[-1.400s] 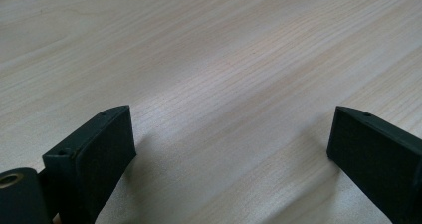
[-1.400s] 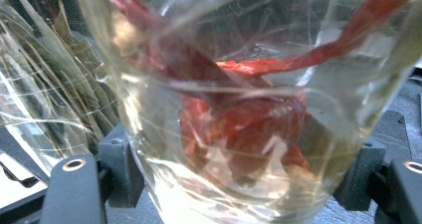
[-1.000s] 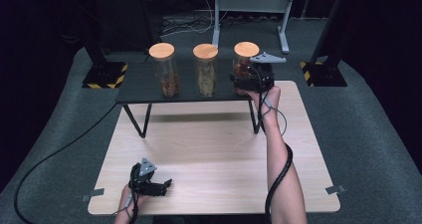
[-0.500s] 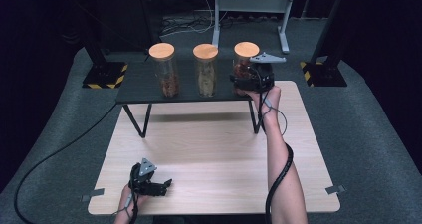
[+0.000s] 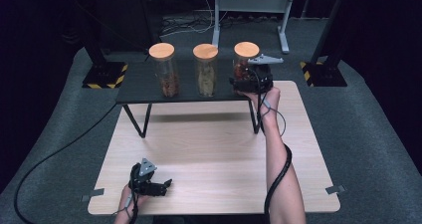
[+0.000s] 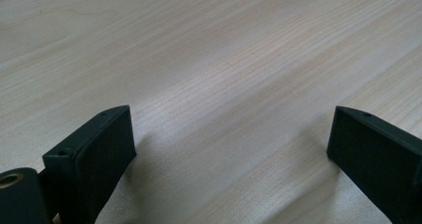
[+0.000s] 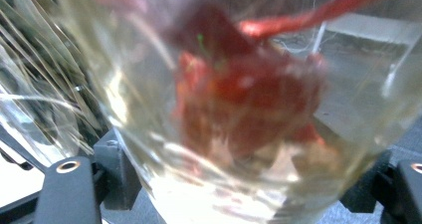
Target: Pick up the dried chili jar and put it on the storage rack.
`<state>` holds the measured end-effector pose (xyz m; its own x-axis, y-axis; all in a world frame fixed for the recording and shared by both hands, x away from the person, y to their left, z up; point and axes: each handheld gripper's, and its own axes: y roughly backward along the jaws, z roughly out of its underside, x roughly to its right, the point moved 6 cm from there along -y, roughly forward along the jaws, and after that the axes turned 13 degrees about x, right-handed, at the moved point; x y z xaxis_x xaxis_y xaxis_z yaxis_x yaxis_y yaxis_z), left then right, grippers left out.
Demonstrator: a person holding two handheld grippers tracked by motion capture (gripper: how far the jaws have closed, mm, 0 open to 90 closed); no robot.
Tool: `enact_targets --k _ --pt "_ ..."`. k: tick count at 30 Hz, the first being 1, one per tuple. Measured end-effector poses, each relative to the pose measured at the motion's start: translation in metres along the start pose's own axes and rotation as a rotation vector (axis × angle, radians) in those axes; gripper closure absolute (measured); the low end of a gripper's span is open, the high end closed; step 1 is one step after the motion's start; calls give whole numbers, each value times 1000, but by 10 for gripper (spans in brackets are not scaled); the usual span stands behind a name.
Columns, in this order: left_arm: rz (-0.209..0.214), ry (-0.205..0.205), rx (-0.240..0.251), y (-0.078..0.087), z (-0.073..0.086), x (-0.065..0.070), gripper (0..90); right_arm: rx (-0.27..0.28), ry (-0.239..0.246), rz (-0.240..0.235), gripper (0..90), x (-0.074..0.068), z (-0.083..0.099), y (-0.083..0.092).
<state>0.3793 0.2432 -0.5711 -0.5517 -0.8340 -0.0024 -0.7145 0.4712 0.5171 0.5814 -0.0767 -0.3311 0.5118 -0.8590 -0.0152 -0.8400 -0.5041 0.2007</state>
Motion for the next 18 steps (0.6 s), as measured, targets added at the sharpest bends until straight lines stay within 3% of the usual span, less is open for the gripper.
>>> enact_targets --k 3,9,18 --pt "0 1 1 0 0 0 38 1 -19 -10 191 1 3 0" --pt "0 0 0 0 0 0 38 -10 -27 -4 37 -1 4 4" --pt "0 0 0 0 0 0 38 -17 16 -3 8 -9 5 29"
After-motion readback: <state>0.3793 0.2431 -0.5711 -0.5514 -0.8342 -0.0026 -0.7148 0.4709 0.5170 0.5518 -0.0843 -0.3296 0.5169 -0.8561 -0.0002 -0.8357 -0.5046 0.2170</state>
